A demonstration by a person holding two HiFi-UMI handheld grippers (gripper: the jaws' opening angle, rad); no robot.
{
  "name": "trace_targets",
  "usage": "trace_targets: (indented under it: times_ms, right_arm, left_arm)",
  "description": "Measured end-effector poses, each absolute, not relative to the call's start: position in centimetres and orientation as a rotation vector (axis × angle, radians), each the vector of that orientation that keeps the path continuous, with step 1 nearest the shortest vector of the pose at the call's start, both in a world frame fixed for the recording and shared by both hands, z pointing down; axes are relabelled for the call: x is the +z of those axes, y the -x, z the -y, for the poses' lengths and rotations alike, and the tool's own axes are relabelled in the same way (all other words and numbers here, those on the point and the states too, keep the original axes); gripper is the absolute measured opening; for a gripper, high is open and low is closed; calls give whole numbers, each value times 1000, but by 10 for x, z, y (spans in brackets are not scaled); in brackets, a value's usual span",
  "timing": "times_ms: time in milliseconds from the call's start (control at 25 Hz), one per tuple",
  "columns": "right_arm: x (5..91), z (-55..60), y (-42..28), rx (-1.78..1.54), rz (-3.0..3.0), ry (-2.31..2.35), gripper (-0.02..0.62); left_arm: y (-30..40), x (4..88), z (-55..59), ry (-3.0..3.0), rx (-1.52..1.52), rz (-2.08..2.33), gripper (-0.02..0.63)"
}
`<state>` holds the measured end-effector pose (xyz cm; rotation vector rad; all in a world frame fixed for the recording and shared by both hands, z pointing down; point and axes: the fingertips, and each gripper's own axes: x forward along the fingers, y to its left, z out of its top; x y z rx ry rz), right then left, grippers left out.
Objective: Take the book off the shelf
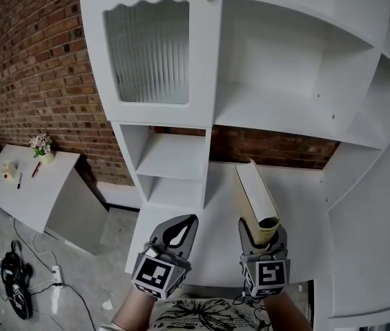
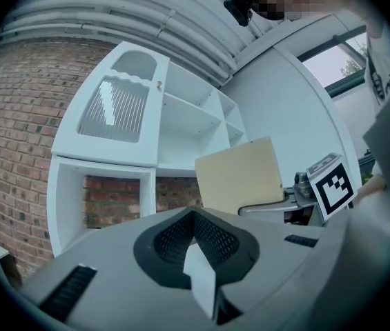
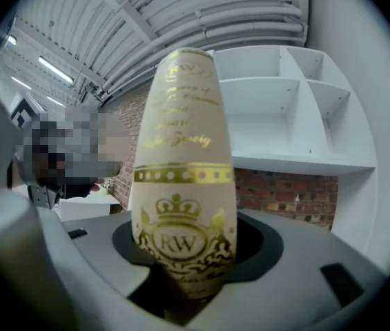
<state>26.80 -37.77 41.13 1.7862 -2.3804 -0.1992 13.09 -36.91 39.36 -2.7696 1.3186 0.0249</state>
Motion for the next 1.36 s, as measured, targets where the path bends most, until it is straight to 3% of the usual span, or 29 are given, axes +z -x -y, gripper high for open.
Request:
trace_targets:
  times_ms: [1360]
  right_arm:
    - [411,403,-253,-110,2393,-1827,227]
  left_arm:
    - [-124,400,403,2806,11,-1285,12]
